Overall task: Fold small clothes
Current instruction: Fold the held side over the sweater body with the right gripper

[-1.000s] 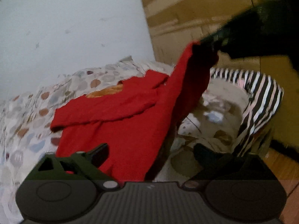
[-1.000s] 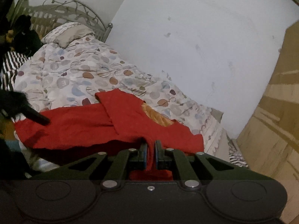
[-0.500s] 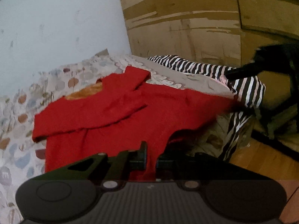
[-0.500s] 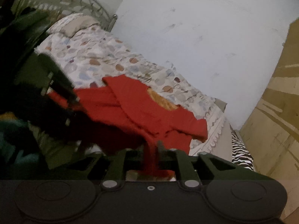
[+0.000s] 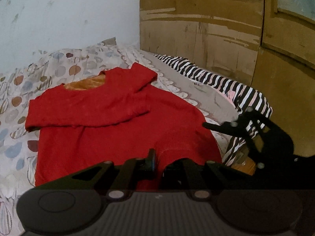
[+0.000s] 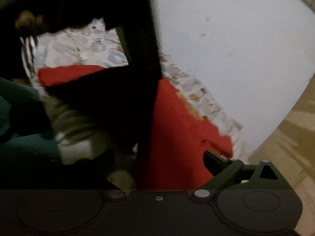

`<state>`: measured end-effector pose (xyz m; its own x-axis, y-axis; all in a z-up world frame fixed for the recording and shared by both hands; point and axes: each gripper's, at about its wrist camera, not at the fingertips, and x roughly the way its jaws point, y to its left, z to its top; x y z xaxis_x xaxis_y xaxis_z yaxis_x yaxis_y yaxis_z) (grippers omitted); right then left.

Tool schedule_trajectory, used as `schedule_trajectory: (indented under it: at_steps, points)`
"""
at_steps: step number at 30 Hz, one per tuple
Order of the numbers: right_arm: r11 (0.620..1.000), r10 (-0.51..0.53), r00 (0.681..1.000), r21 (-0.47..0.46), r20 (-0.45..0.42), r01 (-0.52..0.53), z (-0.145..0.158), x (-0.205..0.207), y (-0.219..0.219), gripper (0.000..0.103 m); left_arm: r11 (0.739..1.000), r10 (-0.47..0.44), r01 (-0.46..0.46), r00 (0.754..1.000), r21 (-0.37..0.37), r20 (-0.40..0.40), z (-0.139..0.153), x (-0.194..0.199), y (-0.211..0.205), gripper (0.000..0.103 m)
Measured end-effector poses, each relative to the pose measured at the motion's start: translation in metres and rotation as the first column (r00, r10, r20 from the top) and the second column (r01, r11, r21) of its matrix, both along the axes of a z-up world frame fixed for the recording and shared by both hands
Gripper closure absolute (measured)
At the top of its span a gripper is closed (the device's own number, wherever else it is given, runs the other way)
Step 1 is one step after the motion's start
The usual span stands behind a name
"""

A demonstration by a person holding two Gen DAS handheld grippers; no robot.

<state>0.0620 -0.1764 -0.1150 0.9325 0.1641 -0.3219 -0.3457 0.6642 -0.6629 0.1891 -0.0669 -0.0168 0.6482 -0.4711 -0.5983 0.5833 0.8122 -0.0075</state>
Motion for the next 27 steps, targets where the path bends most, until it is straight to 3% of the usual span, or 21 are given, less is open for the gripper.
schedule_trajectory:
  at_steps: [2,4,5,7,8,9,10,11,12,14,17,22,27]
  points:
    - [0.996,-0.044,0.996,-0.076,0.083,0.050,-0.009,0.005,0.009,0.022,1.000,-0.005,0.005,1.000,-0.008,0.011,0.000,-0.004,0.003,0.095]
    - [0.985,-0.072,0.988,-0.148,0.137,0.092,-0.014,0.010,0.010,0.044,1.000,-0.010,0.010,1.000,-0.016,0.012,-0.004,-0.007,0.007,0.095]
    - [0.981,-0.078,0.985,-0.167,0.152,0.103,-0.014,0.011,0.007,0.050,1.000,-0.009,0.009,1.000,-0.019,0.010,-0.006,-0.008,0.008,0.095]
    - [0.978,-0.081,0.985,-0.178,0.154,0.108,-0.011,0.013,-0.001,0.079,1.000,-0.010,0.011,1.000,-0.025,0.012,-0.013,-0.013,0.010,0.093]
    - [0.980,-0.071,0.987,-0.174,0.143,0.096,-0.008,0.012,-0.006,0.086,1.000,-0.009,0.010,1.000,-0.020,0.027,-0.017,-0.017,0.010,0.091]
    - [0.982,-0.063,0.989,-0.167,0.132,0.085,-0.003,0.011,-0.011,0.092,1.000,-0.003,0.003,0.999,-0.012,0.048,-0.020,-0.022,0.008,0.082]
    - [0.985,-0.054,0.991,-0.156,0.121,0.073,0.002,0.010,-0.015,0.091,1.000,0.007,-0.007,0.997,0.007,0.079,-0.024,-0.029,0.006,0.053]
    - [0.987,-0.048,0.993,-0.146,0.108,0.064,0.008,0.009,-0.019,0.092,0.999,0.018,-0.021,0.994,0.024,0.105,-0.028,-0.035,0.003,0.033]
    - [0.990,-0.045,0.995,-0.132,0.090,0.057,0.014,0.009,-0.023,0.092,0.998,0.039,-0.045,0.990,0.036,0.138,-0.032,-0.043,0.000,0.003]
    - [0.995,-0.051,0.998,-0.085,0.037,0.054,0.029,0.013,-0.027,0.092,0.995,0.080,-0.090,0.977,0.045,0.200,-0.040,-0.055,-0.005,0.001]
    - [0.998,-0.050,0.998,-0.031,-0.025,0.049,0.046,0.021,-0.031,0.093,0.989,0.051,-0.078,0.977,0.125,0.208,-0.055,-0.061,-0.021,0.001]
    - [0.998,-0.037,0.998,0.039,-0.052,0.039,0.074,0.026,-0.033,0.093,0.953,0.069,-0.146,0.958,0.267,0.277,-0.076,-0.057,-0.049,0.000]
    - [0.993,-0.037,0.997,0.112,-0.072,0.045,0.096,0.031,-0.034,0.093,0.941,0.164,-0.247,0.930,0.230,0.329,-0.069,-0.040,-0.055,0.001]
